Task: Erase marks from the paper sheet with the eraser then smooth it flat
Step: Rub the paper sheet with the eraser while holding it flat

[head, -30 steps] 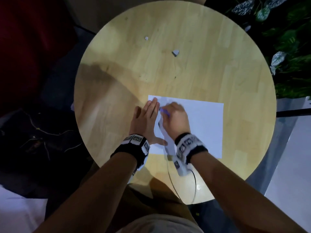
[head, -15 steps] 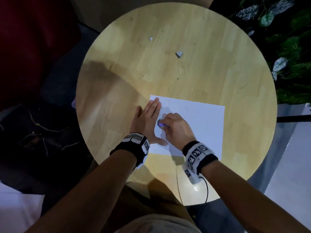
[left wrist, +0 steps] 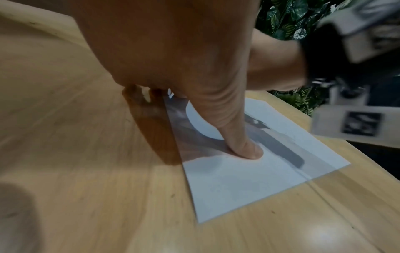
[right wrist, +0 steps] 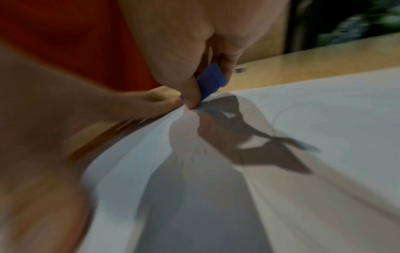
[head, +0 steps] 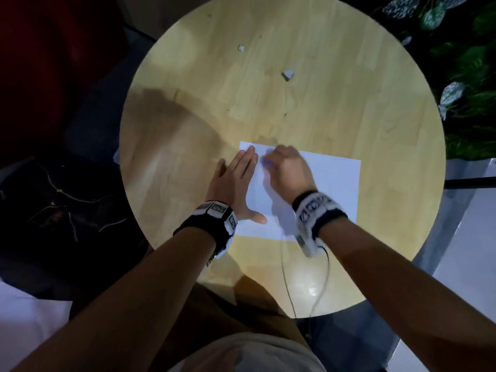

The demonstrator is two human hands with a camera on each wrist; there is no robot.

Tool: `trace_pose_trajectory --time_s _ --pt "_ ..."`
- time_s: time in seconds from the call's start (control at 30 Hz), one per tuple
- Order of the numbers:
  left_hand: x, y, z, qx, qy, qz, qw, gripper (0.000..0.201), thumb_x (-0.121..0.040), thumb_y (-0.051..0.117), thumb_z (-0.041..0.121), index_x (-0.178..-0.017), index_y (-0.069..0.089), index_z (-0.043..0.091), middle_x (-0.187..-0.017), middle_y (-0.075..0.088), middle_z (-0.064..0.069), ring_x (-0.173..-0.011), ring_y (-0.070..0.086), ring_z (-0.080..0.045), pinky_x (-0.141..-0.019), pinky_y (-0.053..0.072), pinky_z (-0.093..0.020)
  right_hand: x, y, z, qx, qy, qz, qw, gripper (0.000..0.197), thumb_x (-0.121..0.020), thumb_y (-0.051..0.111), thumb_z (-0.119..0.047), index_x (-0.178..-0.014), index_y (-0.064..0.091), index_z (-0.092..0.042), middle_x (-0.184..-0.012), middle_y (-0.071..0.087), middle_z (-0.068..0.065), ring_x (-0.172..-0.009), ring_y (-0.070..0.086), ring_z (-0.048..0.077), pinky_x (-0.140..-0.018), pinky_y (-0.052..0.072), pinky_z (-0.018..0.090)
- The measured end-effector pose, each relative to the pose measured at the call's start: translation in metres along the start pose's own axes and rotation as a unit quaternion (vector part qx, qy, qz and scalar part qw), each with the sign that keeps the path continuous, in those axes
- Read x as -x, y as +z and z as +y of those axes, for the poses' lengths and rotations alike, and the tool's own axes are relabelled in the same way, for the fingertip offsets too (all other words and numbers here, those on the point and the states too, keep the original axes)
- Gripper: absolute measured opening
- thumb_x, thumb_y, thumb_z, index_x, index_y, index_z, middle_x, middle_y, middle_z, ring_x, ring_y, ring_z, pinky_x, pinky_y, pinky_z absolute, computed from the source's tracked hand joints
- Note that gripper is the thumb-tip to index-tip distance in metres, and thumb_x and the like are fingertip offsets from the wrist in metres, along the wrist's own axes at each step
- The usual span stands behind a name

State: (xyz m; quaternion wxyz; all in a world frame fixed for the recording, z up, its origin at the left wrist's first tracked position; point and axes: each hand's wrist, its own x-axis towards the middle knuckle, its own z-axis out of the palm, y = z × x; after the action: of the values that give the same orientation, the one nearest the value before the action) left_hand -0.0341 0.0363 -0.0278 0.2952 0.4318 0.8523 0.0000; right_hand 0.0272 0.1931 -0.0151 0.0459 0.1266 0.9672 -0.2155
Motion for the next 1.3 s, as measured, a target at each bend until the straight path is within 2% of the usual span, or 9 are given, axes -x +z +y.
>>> trace_pose_trajectory --time_s 0.07,0.27,0.4,0.7,0.87,1.0,1.07,1.17,1.3 --pt "0.000 0.000 0.001 -0.009 0.001 -0.001 1.000 0.151 -0.052 0.063 0.091 -0.157 -0.013 0.015 -0.164 -0.022 0.000 -0.152 -0.012 -0.017 -0.121 0.005 -0.050 -0.009 0.003 0.003 -0.033 0.064 0.044 0.996 0.013 -0.080 0.062 -0.004 -0.087 0.072 -0.009 -0.087 0.064 0.010 -0.083 0.057 0.032 -0.071 0.049 0.032" --pt "0.003 0.002 0.001 0.001 -0.003 0.029 1.000 0.151 -0.049 0.064 0.091 -0.158 -0.005 0.013 -0.166 -0.015 0.001 -0.153 -0.006 -0.015 -0.121 0.007 -0.049 0.087 0.008 -0.025 -0.084 -0.037 -0.032 0.995 0.013 -0.077 0.059 -0.008 -0.083 0.071 -0.011 -0.084 0.062 0.005 -0.081 0.050 0.021 -0.068 0.043 0.028" --pt "0.006 0.001 0.001 -0.007 -0.002 0.036 0.999 0.148 -0.054 0.065 0.089 -0.158 -0.005 0.012 -0.166 -0.012 -0.002 -0.153 -0.004 -0.018 -0.121 -0.001 -0.046 0.089 0.005 0.001 -0.093 0.008 -0.024 0.995 0.012 -0.082 0.065 -0.004 -0.090 0.070 -0.012 -0.088 0.060 0.002 -0.082 0.048 0.017 -0.071 0.039 0.024" --pt "0.051 0.017 -0.017 0.006 0.068 0.115 0.991 0.104 -0.078 0.043 0.079 -0.145 0.042 0.000 -0.150 0.042 -0.020 -0.130 0.046 -0.034 -0.118 0.019 -0.047 0.070 -0.003 0.033 -0.080 0.132 0.061 0.986 0.016 -0.084 0.065 -0.008 -0.098 0.069 -0.014 -0.114 0.065 0.003 -0.103 0.051 0.029 -0.088 0.043 0.031" --pt "0.073 0.026 -0.009 -0.027 0.131 0.087 0.987 0.095 -0.083 0.038 0.076 -0.135 0.055 -0.003 -0.134 0.056 -0.021 -0.119 0.055 -0.034 -0.111 0.031 -0.048 0.044 -0.009 0.035 -0.081 0.115 0.075 0.987 0.014 -0.083 0.061 -0.008 -0.084 0.062 -0.022 -0.082 0.064 -0.006 -0.082 0.054 0.019 -0.071 0.047 0.033" --pt "0.079 0.022 0.002 0.030 0.187 0.056 0.980 0.068 -0.092 0.038 0.063 -0.122 0.065 0.007 -0.118 0.066 -0.010 -0.105 0.063 -0.029 -0.096 0.035 -0.034 0.031 -0.014 0.036 -0.093 0.082 0.056 0.991 0.015 -0.084 0.058 -0.003 -0.085 0.062 -0.017 -0.085 0.065 -0.001 -0.084 0.056 0.017 -0.077 0.043 0.022" --pt "0.070 0.012 -0.002 0.093 0.182 0.051 0.978 0.049 -0.097 0.046 0.050 -0.126 0.065 0.016 -0.119 0.066 -0.004 -0.110 0.062 -0.026 -0.095 0.042 -0.033 0.029 -0.015 0.039 -0.104 0.056 0.038 0.992 0.015 -0.086 0.056 -0.003 -0.088 0.062 -0.016 -0.085 0.063 0.000 -0.084 0.057 0.018 -0.081 0.042 0.019" --pt "0.035 -0.002 -0.023 0.143 0.153 0.164 0.964 0.040 -0.088 0.068 0.029 -0.124 0.066 0.012 -0.123 0.064 -0.011 -0.115 0.060 -0.032 -0.089 0.055 -0.042 0.032 -0.017 0.048 -0.123 0.030 -0.009 0.992 0.020 -0.086 0.055 -0.001 -0.090 0.060 -0.020 -0.102 0.066 -0.003 -0.105 0.059 0.016 -0.089 0.045 0.028" --pt "-0.010 -0.020 -0.050 0.037 0.148 0.073 0.986 0.091 -0.076 0.078 0.053 -0.152 0.037 0.025 -0.165 0.017 -0.005 -0.152 0.013 -0.027 -0.119 0.024 -0.048 0.034 -0.022 0.055 -0.160 0.013 -0.062 0.985 0.020 -0.088 0.057 0.000 -0.094 0.065 -0.017 -0.130 0.060 -0.003 -0.131 0.043 0.007 -0.102 0.037 0.024"
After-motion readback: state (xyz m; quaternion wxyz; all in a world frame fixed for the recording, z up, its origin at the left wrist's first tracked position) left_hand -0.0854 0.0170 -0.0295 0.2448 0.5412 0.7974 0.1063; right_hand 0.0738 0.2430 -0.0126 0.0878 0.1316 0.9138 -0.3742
